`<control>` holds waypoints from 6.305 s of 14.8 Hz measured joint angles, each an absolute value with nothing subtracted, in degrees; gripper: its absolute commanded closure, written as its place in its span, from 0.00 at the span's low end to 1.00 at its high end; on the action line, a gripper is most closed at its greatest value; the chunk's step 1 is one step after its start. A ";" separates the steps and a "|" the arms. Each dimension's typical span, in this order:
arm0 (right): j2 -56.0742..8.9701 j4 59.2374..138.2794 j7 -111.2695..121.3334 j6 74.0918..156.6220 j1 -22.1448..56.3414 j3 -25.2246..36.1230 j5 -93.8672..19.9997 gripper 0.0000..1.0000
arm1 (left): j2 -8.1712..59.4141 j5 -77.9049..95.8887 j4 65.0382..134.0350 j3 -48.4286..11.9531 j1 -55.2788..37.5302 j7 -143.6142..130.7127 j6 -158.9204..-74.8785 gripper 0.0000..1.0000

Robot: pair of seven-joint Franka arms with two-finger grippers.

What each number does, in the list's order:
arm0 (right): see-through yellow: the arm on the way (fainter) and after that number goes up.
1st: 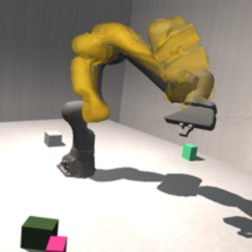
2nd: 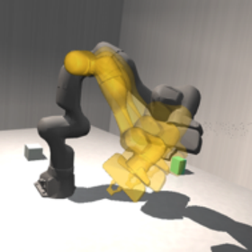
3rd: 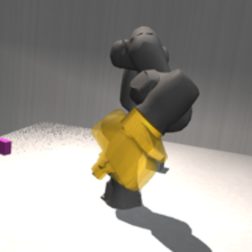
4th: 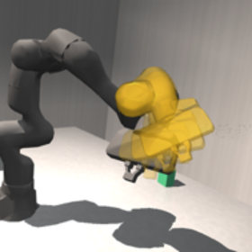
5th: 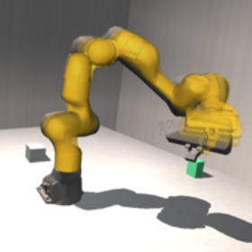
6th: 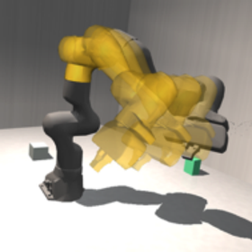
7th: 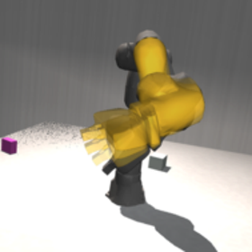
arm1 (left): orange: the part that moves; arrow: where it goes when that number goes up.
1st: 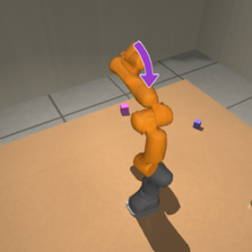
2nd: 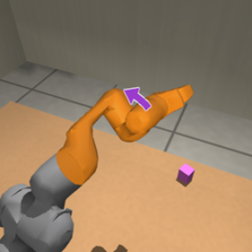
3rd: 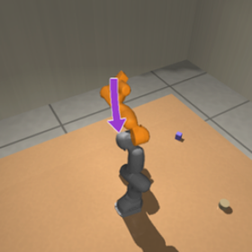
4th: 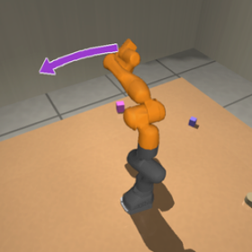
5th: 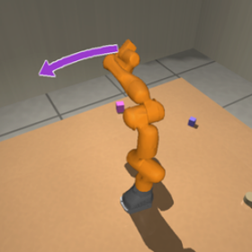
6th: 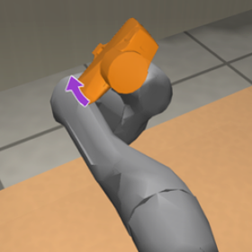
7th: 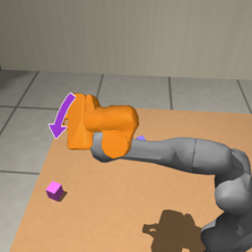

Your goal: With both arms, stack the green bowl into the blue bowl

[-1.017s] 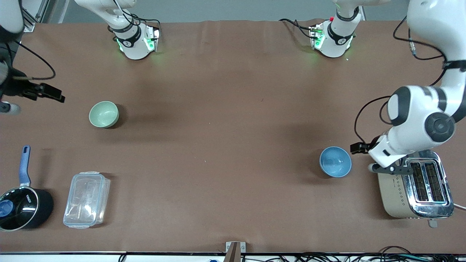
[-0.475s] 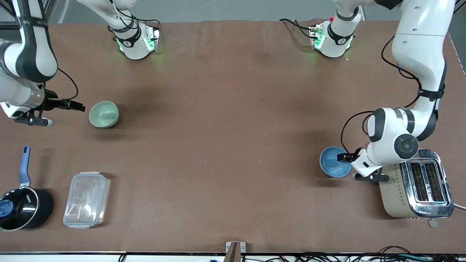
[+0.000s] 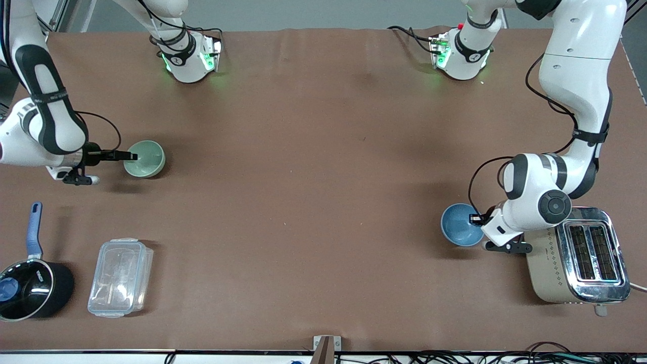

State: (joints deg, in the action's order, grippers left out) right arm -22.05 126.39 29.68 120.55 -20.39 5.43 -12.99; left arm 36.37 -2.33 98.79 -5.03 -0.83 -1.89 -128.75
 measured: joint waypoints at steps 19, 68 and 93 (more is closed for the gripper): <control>-13.52 121.67 22.76 104.00 -14.51 4.05 -21.87 0.99 | 40.10 -2.02 95.11 -24.85 -23.84 -46.37 -136.63 0.99; -11.63 122.05 -25.85 145.55 35.40 6.45 -49.86 0.00 | -2.81 -1.33 92.93 -4.16 -5.79 -2.39 -89.82 0.00; 2.61 89.83 3.86 86.57 0.35 5.99 1.76 0.00 | -2.85 -1.83 91.72 -3.67 -5.94 -2.45 -88.45 0.00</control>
